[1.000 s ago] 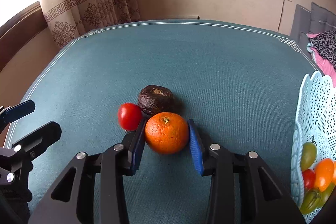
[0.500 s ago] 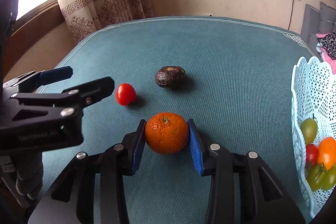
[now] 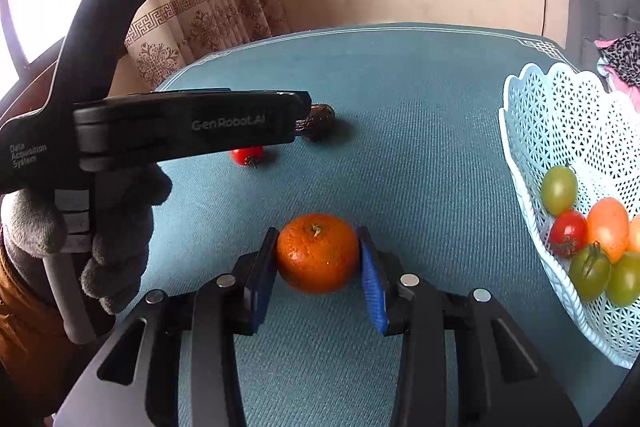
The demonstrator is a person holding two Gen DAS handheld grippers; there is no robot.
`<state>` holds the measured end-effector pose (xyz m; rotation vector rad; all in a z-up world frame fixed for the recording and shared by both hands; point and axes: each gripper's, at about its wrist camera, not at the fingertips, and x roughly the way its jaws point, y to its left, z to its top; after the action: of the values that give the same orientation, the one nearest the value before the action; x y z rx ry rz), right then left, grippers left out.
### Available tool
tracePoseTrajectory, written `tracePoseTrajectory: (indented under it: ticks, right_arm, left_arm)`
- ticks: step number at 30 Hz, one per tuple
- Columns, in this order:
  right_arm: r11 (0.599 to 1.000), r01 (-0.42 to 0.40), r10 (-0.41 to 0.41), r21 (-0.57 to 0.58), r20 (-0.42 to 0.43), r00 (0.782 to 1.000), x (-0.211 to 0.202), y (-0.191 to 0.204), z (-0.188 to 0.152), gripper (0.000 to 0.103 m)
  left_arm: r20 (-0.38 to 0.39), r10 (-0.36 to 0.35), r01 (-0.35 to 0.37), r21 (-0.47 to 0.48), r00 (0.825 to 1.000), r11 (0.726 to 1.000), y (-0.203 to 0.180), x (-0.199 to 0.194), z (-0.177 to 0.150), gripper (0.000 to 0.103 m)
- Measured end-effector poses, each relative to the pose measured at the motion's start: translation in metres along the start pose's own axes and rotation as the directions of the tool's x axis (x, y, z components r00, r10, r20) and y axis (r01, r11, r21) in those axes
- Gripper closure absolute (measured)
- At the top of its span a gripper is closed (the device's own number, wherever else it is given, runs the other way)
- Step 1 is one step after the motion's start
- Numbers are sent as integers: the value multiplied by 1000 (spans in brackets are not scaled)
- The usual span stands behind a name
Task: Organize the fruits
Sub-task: 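Grasp the dark brown avocado with the left gripper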
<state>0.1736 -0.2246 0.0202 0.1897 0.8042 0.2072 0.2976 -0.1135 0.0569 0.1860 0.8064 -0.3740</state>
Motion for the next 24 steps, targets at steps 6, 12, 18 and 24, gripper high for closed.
tracePoseTrajectory:
  ticks: [6, 12, 18, 24]
  right_arm:
    - [1000, -9, 9, 13, 0, 1000, -2, -3, -3, 64]
    - [1000, -12, 12, 20, 2, 1000, -3, -5, -4, 64]
    - [1000, -14, 13, 23, 10, 1000, -7, -5, -3, 64]
    - [1000, -19, 18, 25, 28, 999, -15, -8, -2, 64]
  left_arm:
    - [-48, -16, 17, 37, 999, 999, -9, 24, 9, 37]
    - [-87, -32, 37, 57, 996, 998, -15, 39, 6, 54]
    - [-88, -49, 54, 54, 995, 997, -15, 41, 2, 62]
    - [-49, -46, 48, 41, 998, 998, -11, 27, 3, 62]
